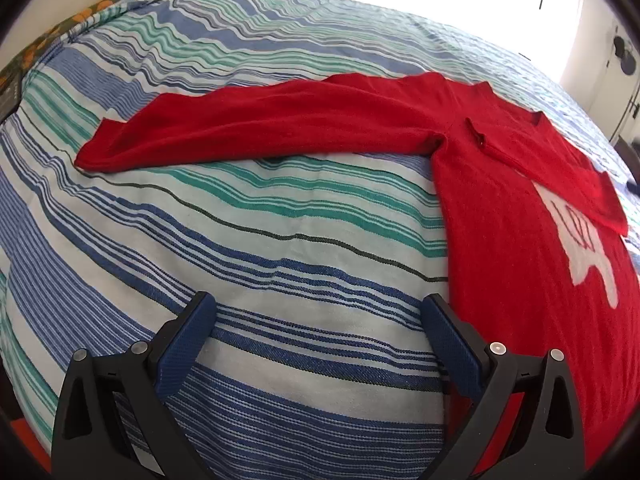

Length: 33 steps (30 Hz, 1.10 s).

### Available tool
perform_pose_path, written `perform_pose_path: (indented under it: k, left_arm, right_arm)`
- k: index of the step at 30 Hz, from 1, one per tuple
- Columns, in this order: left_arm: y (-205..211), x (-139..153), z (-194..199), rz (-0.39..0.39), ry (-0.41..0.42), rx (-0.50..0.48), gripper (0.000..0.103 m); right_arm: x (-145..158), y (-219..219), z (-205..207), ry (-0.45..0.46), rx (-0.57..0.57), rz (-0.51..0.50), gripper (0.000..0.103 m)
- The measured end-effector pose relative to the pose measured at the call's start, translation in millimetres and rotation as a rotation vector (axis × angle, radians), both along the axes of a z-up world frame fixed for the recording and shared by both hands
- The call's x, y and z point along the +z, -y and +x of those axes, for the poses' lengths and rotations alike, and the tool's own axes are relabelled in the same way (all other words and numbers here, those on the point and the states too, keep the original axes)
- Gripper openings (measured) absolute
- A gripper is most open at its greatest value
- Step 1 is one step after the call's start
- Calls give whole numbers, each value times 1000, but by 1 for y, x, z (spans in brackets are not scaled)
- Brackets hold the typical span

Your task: Fold small clothes

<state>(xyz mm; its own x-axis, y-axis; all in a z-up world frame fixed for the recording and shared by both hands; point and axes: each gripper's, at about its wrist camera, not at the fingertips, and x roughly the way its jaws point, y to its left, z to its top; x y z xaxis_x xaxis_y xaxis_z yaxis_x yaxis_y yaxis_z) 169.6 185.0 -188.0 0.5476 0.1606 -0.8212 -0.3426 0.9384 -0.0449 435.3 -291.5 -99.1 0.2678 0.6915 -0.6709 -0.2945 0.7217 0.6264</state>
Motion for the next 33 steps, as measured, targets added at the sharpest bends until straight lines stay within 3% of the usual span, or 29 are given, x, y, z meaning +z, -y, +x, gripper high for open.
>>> perform_pose_path:
  k: [2,4,5,6,7,9,11,13,16,20,24,26,28,33]
  left_arm:
    - [1,-1,1,-1,-6,0,102]
    - [0,-2,2,-2,-11,0,102]
    - [1,-3,2,0,-14,0,102]
    - [1,-3,2,3,-15,-1,102]
    - [1,-4,3,6,-17,-1,102]
    - [2,-6,4,13,-22,-4,102]
    - [3,-6,4,17,-23,-3,102]
    - [3,-6,3,17,-22,-3,102]
    - [4,-6,3,19,-18,-2,102]
    - [5,-7,2,27,-15,-2,102]
    - [8,-8,1,36,-9,1,102]
    - [8,-8,0,39,-5,2,102]
    - [9,-8,-1,39,-2,4,103]
    - [11,-8,-1,48,-3,6,103]
  right_arm:
    - [-40,4,5,-16,-25,-109,72]
    - [-78,19,5,-100,-102,-234,57]
    - [-95,33,5,-140,-141,-259,43]
    - [-100,46,2,-126,-173,-264,12]
    - [-99,55,0,-106,-187,-266,4]
    - [-92,62,-3,-86,-165,-282,4]
    - [-74,62,-10,-22,-116,-358,7]
    - [-51,61,-23,40,-69,-410,26]
    - [-23,52,-55,113,8,-378,47]
    - [-6,30,-128,163,177,-295,51]
    - [-42,27,-197,53,296,-342,52]
    - [-59,40,-231,30,289,-384,52]
    - [-51,57,-258,75,248,-364,54]
    - [-29,79,-277,53,213,-390,55]
